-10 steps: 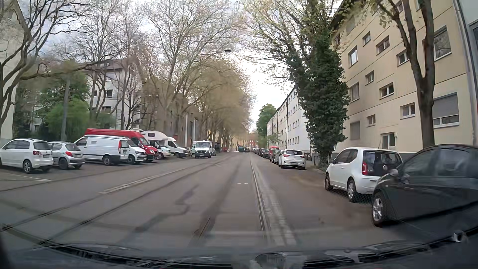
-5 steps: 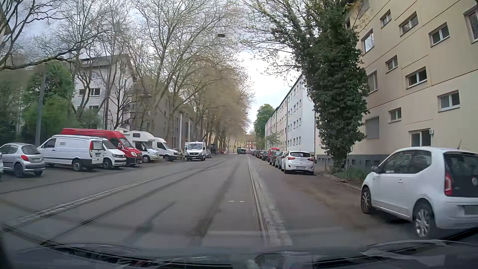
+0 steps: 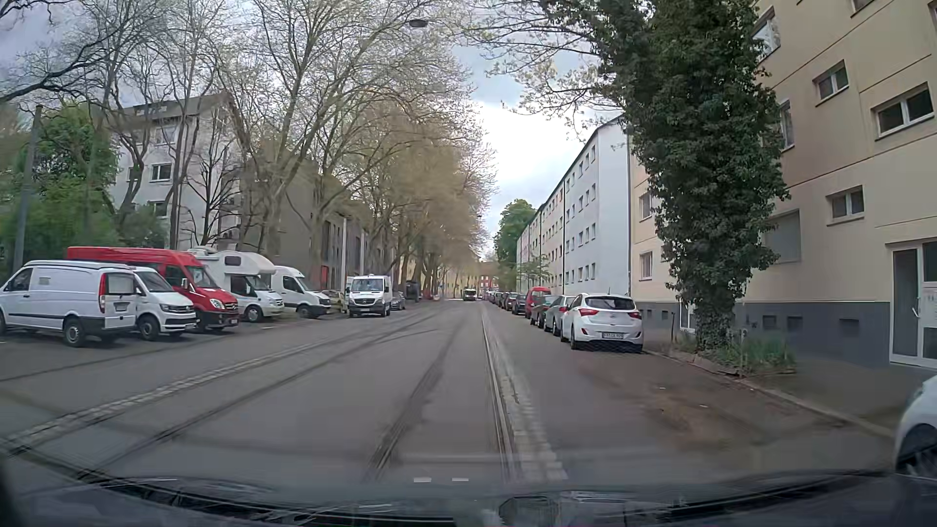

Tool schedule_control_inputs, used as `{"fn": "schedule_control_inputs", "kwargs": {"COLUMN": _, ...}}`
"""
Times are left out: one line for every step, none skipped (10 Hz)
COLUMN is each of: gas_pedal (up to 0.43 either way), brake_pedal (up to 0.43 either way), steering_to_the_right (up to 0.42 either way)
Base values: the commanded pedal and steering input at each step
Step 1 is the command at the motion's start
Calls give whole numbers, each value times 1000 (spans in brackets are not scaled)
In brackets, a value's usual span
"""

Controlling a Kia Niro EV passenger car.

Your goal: Follow the waypoints while adhering to traffic rules and regulations

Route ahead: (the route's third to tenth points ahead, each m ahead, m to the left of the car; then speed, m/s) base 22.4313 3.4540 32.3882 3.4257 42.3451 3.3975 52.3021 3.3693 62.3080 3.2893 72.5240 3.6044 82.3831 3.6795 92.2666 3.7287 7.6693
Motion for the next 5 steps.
{"fn": "schedule_control_inputs", "kwargs": {"gas_pedal": 79, "brake_pedal": 0, "steering_to_the_right": 4}}
{"fn": "schedule_control_inputs", "kwargs": {"gas_pedal": 79, "brake_pedal": 0, "steering_to_the_right": 3}}
{"fn": "schedule_control_inputs", "kwargs": {"gas_pedal": 79, "brake_pedal": 0, "steering_to_the_right": 4}}
{"fn": "schedule_control_inputs", "kwargs": {"gas_pedal": 79, "brake_pedal": 0, "steering_to_the_right": 3}}
{"fn": "schedule_control_inputs", "kwargs": {"gas_pedal": 79, "brake_pedal": 0, "steering_to_the_right": 3}}
